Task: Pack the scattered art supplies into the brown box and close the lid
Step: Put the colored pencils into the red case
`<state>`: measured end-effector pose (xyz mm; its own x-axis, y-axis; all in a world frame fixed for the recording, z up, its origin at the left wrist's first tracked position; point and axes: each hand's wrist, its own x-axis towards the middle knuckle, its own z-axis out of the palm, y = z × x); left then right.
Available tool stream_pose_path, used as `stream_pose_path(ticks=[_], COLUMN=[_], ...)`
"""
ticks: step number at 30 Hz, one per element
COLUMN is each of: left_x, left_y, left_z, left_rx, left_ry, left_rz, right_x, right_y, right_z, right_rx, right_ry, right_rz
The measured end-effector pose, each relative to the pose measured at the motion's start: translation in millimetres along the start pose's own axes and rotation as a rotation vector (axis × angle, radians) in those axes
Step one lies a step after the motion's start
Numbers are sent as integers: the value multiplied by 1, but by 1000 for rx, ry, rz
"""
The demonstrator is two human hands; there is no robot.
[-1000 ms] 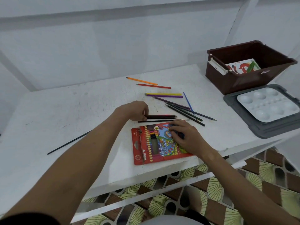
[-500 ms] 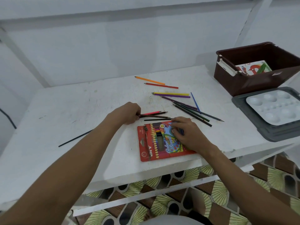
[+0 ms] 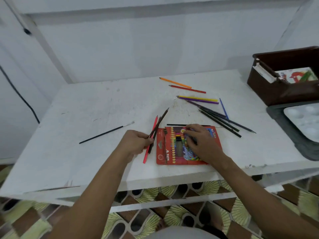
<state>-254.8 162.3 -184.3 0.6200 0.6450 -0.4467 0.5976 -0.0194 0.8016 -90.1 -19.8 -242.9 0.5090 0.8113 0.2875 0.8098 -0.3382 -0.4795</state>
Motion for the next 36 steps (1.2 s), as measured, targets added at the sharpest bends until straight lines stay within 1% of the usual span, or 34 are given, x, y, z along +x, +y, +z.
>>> stream_pose_path(ticks=[3,6,7,10,12,16,17,18,19,22,23,25,27,32,36], left_x=[0,2,1,-1,1,10,11,14,17,38,45,59,68,77,78], left_y=[-5,-9,-8,-5,-2,7,12,17,23,29,30,31,31,38,34], left_z=[14,27,30,35,35,22,17,13,8,3,3,3,3,-7,-10], left_rx=[-45,43,94,269,434,746,828,925,1014,1286,1372,1493,1529,1446,1516], left_ry=[14,89,112,113,127,117,117,118,106,-88,-125,-135,-131,-186,-223], left_rz=[-7,30,68,160,167,114,133,186,277,614,722,891,969,1018,1065], right_x=[1,1,1,0,0,-1,-1,-1,-1,-1,-1,-2,-2,-2,-2], right_y=[-2,-2,-2,-2,-2,-2,-3,-3,-3,-4,-4,-5,-4,-3,-2], right_z=[2,3,3,3,3,3,3,3,3,2,2,1,1,1,2], right_rx=[-6,-4,-3,-1,7,25,28,30,30,35,35,39,42,59,64], right_ry=[-3,-5,-4,-2,0,6,5,6,8,9,6,7,12,12,11], right_rz=[7,13,16,17,20,25,25,24,23,25,29,28,24,17,13])
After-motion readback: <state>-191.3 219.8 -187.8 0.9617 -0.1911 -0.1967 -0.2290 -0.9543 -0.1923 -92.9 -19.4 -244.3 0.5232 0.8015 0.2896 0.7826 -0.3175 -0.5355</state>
